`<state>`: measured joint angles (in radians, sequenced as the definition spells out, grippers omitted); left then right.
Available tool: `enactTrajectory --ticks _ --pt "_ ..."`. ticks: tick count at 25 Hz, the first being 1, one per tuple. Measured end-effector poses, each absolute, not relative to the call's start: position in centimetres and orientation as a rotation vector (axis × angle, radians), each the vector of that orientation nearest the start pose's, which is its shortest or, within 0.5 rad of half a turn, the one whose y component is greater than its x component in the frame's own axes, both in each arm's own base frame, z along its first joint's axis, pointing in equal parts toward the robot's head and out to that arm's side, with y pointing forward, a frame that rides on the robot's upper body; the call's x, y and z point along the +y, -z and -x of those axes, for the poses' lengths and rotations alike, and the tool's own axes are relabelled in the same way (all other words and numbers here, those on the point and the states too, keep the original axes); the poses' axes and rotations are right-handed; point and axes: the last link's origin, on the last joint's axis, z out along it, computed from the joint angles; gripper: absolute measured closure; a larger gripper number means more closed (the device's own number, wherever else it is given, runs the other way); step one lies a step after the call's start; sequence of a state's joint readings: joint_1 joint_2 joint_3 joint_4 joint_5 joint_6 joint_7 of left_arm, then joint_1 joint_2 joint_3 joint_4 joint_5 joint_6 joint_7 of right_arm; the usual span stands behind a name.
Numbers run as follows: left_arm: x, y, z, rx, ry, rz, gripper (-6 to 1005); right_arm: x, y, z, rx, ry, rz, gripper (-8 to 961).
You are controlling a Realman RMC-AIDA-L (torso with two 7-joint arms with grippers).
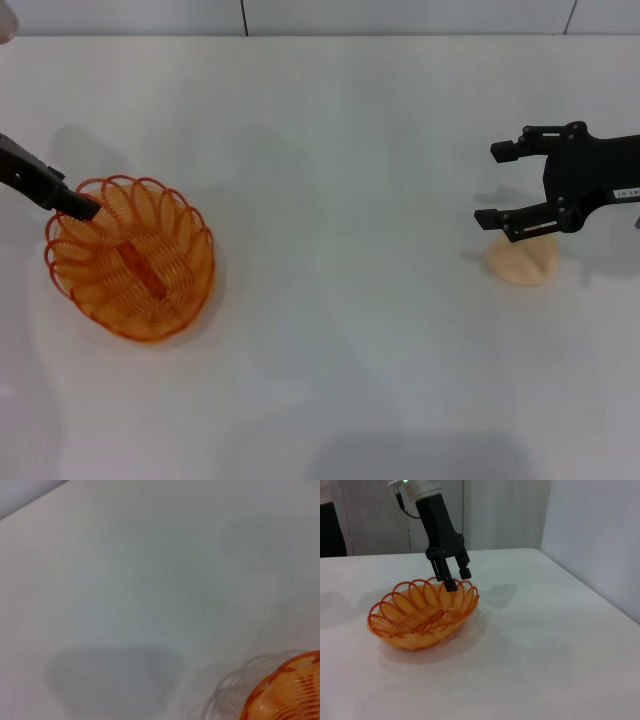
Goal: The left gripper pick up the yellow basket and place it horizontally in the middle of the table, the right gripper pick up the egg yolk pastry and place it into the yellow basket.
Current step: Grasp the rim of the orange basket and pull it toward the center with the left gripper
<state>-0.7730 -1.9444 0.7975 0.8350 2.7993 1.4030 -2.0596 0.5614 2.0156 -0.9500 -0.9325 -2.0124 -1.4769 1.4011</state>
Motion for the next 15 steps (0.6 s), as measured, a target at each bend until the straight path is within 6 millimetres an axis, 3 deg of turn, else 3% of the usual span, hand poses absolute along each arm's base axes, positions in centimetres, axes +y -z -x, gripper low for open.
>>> enactTrajectory --ticks 15 --pt "40.93 -7.05 28.28 -0.897 -0.452 2.486 315 36.59 -3.23 -22.69 0.171 -0.345 2.794 93"
